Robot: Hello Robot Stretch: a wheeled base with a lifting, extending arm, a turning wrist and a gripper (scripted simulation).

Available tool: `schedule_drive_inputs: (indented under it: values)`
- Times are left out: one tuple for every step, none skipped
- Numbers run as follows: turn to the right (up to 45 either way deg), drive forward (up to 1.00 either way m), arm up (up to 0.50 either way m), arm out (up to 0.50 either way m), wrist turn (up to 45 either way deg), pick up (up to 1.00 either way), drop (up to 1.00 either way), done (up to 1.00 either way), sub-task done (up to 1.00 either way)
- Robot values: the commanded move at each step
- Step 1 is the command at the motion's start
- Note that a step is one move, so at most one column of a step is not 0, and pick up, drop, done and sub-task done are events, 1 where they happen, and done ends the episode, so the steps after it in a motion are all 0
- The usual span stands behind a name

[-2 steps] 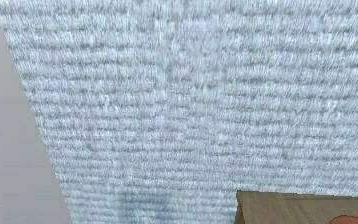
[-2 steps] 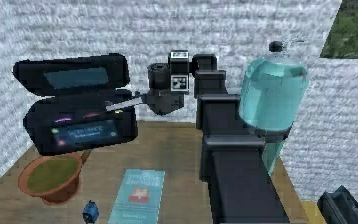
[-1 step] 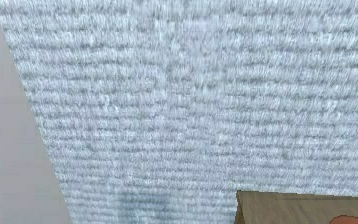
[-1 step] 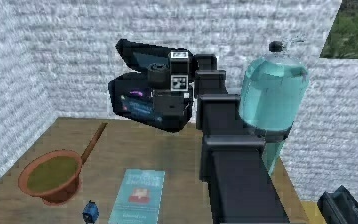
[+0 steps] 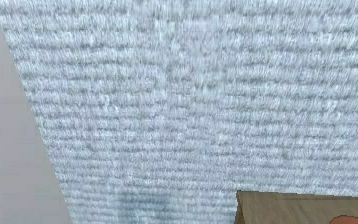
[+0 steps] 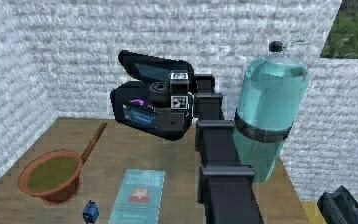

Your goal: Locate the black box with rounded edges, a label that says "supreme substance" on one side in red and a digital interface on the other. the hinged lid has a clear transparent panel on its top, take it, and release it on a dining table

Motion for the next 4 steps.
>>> schedule_drive_inputs:
  values:
    - [0.0, 0.00, -0.32, 0.00, 0.0, 0.00, 0.00, 0.00, 0.00]
    - [0.0, 0.00, 0.00, 0.00, 0.0, 0.00, 1.00, 0.00, 0.00]
    - [0.0, 0.00, 0.04, 0.00, 0.0, 0.00, 0.00, 0.00, 0.00]
    - [0.0, 0.00, 0.00, -0.08, 0.0, 0.00, 0.00, 0.00, 0.00]
